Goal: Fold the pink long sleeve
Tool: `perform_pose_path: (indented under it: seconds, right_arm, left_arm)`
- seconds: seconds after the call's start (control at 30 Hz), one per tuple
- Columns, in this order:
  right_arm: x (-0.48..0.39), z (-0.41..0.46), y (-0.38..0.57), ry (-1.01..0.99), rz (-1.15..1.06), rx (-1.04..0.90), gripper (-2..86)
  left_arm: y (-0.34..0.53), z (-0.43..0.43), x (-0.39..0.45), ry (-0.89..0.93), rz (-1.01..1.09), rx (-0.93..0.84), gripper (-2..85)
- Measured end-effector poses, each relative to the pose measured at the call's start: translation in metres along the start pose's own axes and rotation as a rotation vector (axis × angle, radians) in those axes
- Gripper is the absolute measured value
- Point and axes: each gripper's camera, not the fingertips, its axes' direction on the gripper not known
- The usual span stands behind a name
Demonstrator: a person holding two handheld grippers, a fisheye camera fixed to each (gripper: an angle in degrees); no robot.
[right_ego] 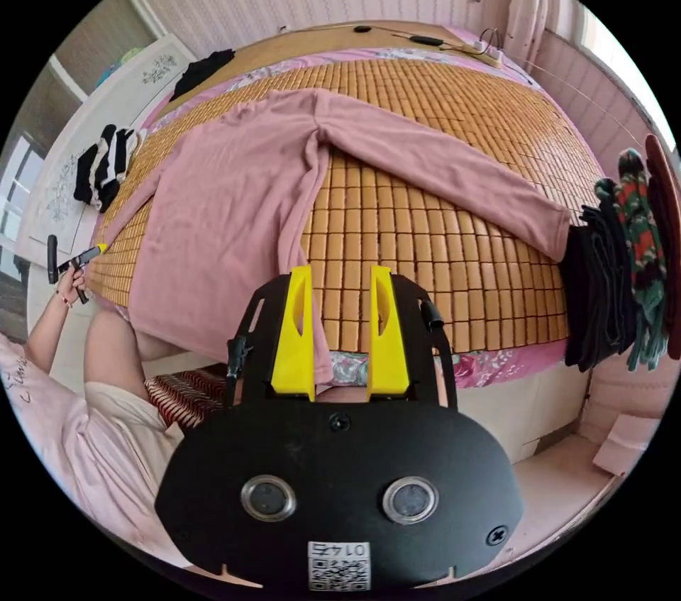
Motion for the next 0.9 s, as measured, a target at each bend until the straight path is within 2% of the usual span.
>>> perform_pose_path:
  seconds: [0.1, 0.17, 0.23, 0.33, 0.43, 0.53, 0.7, 0.8, 0.9]
  right_arm:
    - [0.001, 0.042, 0.001, 0.009, -0.003, -0.202, 7.9]
    - [0.011, 0.036, 0.002, -0.013, 0.019, -0.173, 5.1]
    - [0.024, 0.027, 0.002, -0.105, 0.034, -0.191, 3.4]
    - [0.058, 0.025, 0.006, -0.261, 0.103, -0.227, 2.3]
    - [0.087, 0.031, 0.001, -0.365, 0.186, -0.258, 2.0]
    - [0.084, 0.026, -0.014, -0.268, 0.132, -0.31, 1.9]
    - [0.036, 0.013, -0.063, 0.173, -0.209, -0.402, 2.6]
    - [0.006, -0.002, -0.111, 0.227, -0.361, -0.219, 3.4]
    - [-0.011, -0.005, -0.176, 0.135, -0.413, -0.043, 5.8]
  left_arm:
    - [0.01, 0.036, 0.069, 0.076, 0.154, -0.089, 9.4]
    - [0.015, 0.07, 0.108, 0.017, 0.243, -0.171, 11.0]
    - [0.017, 0.091, 0.121, -0.022, 0.248, -0.234, 11.2]
    - [0.021, 0.096, 0.132, -0.086, 0.29, -0.204, 9.4]
    - [0.026, 0.1, 0.132, -0.061, 0.293, -0.172, 9.1]
    - [0.023, 0.101, 0.127, 0.01, 0.213, -0.197, 9.5]
    - [0.002, 0.086, 0.117, 0.073, 0.146, -0.123, 9.9]
    - [-0.039, 0.079, 0.115, 0.043, 0.164, -0.068, 10.0]
    - [-0.096, 0.087, 0.115, -0.035, 0.196, -0.017, 10.0]
